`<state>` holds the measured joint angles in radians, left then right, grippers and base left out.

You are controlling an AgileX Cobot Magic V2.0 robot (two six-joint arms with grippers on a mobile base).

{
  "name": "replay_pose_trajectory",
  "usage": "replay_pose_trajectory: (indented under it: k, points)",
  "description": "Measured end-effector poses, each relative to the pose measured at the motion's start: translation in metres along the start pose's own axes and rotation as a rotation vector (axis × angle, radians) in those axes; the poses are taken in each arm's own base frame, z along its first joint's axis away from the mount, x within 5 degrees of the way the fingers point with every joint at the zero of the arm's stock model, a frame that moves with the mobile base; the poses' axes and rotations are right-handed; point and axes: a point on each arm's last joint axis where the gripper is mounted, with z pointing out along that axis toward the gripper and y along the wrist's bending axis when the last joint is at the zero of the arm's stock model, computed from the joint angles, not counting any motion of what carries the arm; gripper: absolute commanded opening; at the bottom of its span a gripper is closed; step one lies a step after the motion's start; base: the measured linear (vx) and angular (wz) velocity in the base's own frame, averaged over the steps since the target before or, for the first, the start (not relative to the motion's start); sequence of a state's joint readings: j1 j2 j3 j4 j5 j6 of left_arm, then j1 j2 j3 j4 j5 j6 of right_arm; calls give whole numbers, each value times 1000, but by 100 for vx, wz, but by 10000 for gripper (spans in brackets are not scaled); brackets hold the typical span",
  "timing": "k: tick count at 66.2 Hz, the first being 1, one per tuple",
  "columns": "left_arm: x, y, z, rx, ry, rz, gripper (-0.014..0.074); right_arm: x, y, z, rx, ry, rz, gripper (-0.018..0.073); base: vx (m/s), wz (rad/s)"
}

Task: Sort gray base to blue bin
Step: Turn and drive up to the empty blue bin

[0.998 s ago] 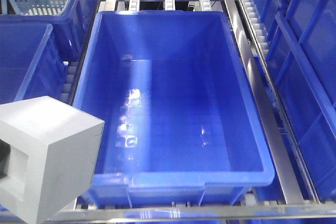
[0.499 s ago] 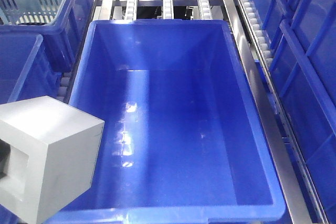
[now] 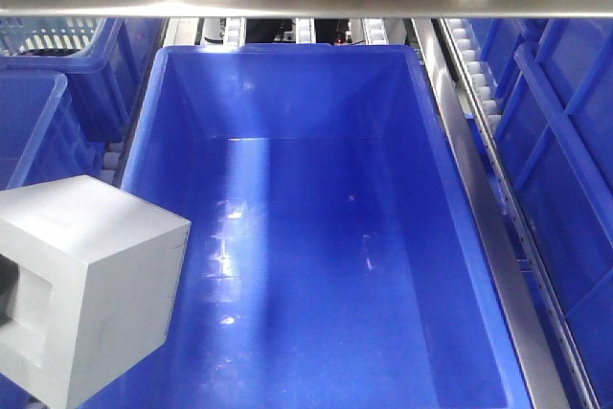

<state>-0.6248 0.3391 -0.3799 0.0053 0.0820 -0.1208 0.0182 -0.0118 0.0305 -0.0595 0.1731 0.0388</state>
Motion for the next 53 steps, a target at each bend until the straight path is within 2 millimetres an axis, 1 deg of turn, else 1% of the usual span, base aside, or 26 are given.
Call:
replay_pose_trajectory:
  k: [53]
  points:
    - [0, 0, 0, 0, 0, 0, -6, 0, 0, 0, 0, 0, 0, -9, 0, 0]
